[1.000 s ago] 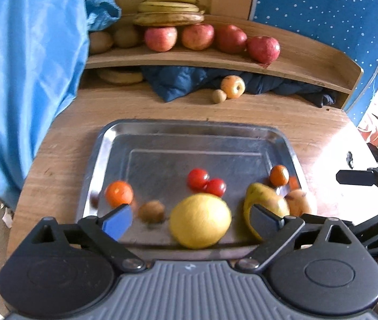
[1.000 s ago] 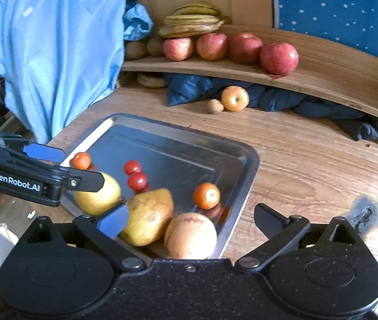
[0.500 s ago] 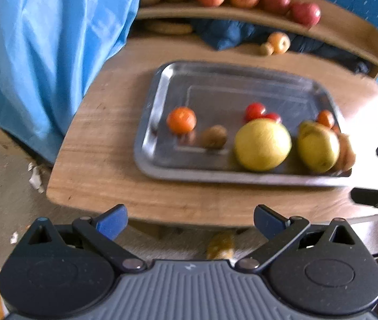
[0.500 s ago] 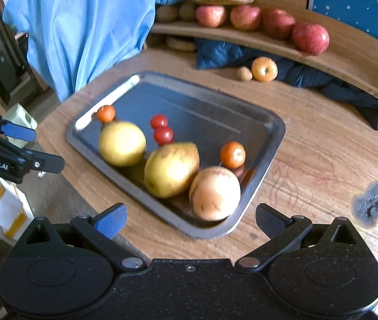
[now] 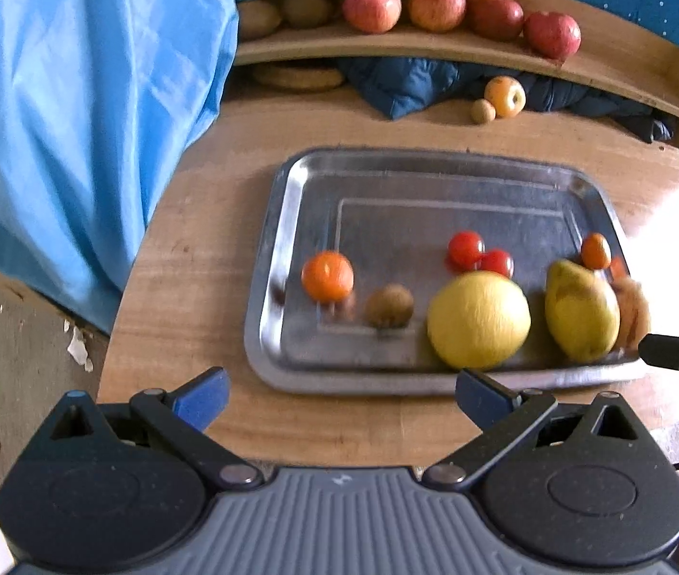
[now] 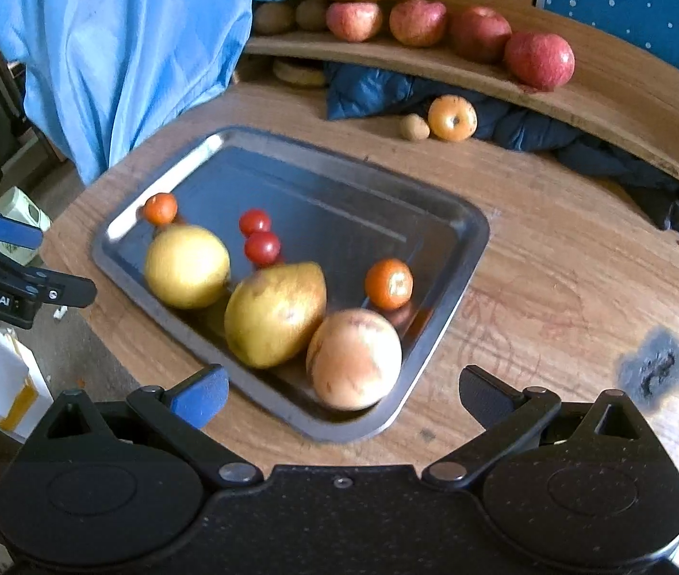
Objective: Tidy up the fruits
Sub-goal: 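Move the left tool to the small brown kiwi while the right approaches the spotted yellow apple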
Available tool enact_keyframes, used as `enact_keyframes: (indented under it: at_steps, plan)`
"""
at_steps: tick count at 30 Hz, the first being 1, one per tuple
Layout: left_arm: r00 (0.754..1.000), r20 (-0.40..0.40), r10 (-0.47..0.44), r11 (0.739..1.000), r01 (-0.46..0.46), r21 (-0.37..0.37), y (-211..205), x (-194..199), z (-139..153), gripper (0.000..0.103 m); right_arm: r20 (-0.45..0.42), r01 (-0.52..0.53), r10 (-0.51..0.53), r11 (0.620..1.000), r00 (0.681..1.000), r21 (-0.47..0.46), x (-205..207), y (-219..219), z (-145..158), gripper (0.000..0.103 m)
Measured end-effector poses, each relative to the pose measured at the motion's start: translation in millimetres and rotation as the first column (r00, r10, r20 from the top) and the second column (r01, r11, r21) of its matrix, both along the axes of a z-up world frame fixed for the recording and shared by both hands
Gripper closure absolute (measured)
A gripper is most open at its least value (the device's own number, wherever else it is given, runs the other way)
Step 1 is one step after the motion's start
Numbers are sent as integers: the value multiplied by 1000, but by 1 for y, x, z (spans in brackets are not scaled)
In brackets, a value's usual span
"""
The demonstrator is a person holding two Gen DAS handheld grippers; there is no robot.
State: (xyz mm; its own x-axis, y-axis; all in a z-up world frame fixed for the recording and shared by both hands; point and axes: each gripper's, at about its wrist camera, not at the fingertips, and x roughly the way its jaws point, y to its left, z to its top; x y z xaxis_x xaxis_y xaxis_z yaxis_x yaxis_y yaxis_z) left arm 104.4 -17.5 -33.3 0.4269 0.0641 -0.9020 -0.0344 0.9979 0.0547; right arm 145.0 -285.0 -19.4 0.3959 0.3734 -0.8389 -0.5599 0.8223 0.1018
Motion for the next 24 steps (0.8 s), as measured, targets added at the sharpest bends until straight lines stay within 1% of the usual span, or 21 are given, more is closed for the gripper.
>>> enact_keyframes:
  at_steps: [12, 20, 24]
  plan:
    - [999, 31, -39, 999, 39, 2, -4, 61, 2, 1, 30, 44, -46, 998, 999, 38, 47, 5, 7, 1]
    - [996, 42, -78, 997, 78, -1, -12, 105, -5, 1, 27, 84, -85, 996, 996, 36, 78, 8, 3, 1]
    - [995, 52, -91, 996, 92, -16, -21, 126, -9, 1, 26, 110, -111, 994, 994, 27, 93, 9, -1, 1]
